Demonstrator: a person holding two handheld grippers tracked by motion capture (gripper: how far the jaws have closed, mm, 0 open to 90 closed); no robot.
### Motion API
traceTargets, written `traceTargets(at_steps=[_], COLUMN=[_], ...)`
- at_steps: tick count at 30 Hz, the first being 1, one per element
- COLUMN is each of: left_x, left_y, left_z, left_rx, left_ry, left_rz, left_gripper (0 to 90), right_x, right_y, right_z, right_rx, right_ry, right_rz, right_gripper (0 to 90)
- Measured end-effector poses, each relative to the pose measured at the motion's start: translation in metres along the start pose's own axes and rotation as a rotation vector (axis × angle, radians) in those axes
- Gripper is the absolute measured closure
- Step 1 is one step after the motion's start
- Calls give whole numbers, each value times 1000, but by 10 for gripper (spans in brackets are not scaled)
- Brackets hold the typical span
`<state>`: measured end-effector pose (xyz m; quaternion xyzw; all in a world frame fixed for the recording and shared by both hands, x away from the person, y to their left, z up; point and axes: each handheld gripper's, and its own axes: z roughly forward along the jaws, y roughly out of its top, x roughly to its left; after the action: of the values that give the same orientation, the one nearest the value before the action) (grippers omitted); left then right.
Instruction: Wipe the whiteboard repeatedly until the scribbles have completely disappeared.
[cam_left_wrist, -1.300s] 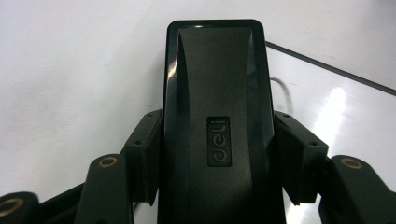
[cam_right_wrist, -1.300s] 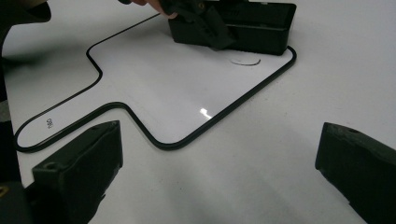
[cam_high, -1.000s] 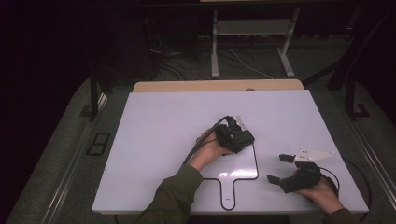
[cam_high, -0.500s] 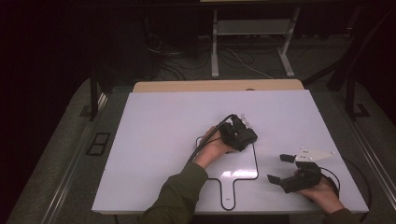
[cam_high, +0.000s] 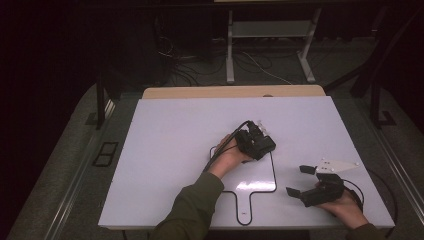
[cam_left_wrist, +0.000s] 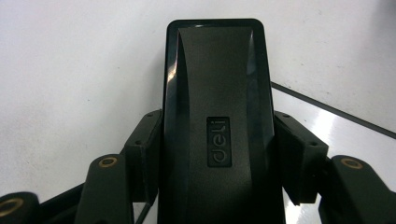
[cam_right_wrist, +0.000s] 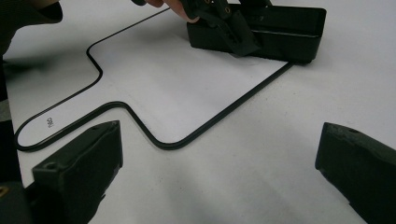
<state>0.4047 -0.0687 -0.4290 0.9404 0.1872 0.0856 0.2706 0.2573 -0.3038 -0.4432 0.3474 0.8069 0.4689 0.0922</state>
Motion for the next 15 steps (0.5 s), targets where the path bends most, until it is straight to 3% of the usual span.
traceTargets(at_steps=[2, 9, 13, 15], left_x=[-4, -24, -18, -11], left_y=[-1, -1, -2, -2], left_z=[0, -3, -2, -1], left_rx=[-4, -3, -9, -16], left_ry=[-7, -65, -63, -53], left_rz=[-5, 69, 45, 13], left_gripper=[393, 393, 393, 393], right_x=[0, 1, 2, 2], right_y=[0, 0, 0, 0], right_z=[0, 0, 0, 0], right_rx=[-3, 2, 1, -1], right_ry=[1, 4, 4, 3], right_rz=[-2, -3, -3, -5], right_gripper=[0, 0, 0, 0])
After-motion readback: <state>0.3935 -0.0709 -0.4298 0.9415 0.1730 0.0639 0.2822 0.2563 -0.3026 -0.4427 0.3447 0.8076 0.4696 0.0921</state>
